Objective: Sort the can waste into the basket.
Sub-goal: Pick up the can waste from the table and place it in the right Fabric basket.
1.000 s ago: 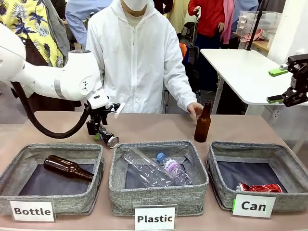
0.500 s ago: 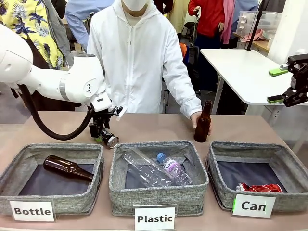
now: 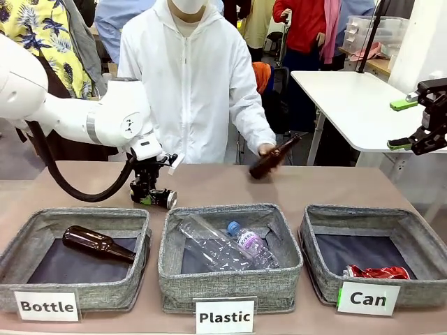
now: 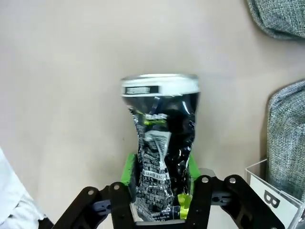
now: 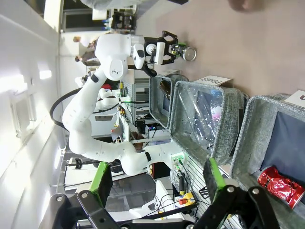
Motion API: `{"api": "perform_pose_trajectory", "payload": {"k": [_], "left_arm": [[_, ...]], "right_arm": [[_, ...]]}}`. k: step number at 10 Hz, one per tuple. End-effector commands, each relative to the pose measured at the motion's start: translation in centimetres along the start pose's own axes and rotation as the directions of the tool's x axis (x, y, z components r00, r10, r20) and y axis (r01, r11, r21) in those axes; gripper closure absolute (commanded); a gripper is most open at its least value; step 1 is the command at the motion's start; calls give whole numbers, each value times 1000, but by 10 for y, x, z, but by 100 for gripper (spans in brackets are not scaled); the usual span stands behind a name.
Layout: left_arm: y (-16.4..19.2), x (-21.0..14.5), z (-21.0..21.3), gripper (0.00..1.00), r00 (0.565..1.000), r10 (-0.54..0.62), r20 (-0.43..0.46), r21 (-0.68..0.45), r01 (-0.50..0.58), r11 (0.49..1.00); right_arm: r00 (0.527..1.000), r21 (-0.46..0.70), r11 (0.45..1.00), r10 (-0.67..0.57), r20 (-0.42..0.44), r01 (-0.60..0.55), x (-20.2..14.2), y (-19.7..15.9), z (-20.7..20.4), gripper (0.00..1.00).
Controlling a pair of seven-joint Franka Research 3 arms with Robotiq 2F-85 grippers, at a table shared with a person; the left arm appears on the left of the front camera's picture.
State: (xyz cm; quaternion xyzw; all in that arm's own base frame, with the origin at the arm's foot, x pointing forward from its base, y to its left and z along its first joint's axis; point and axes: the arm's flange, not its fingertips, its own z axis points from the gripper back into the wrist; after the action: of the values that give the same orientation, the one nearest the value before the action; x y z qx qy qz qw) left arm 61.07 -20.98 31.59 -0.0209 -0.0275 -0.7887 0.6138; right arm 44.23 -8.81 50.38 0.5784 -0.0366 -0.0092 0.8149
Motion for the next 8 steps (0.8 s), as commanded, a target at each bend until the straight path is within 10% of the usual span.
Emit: {"api": "perform_pose_trajectory", "payload": {"k": [1,4,8], "left_arm": [[5,-2,0,97,1000,-6,-15,-9,6,1000],[6,-9,8,100,999,35,-10,6,-35,999],[-58,-73,121,100,986,148,76,-30,-146,989]], "right_arm": [[1000,-3,1000,21,-9,-21,-1,0,2,0],[1000,-3,1000,21,-9,-21,-1,0,2,0],[1000,-3,1000,21,-9,-21,-1,0,2,0]]}}
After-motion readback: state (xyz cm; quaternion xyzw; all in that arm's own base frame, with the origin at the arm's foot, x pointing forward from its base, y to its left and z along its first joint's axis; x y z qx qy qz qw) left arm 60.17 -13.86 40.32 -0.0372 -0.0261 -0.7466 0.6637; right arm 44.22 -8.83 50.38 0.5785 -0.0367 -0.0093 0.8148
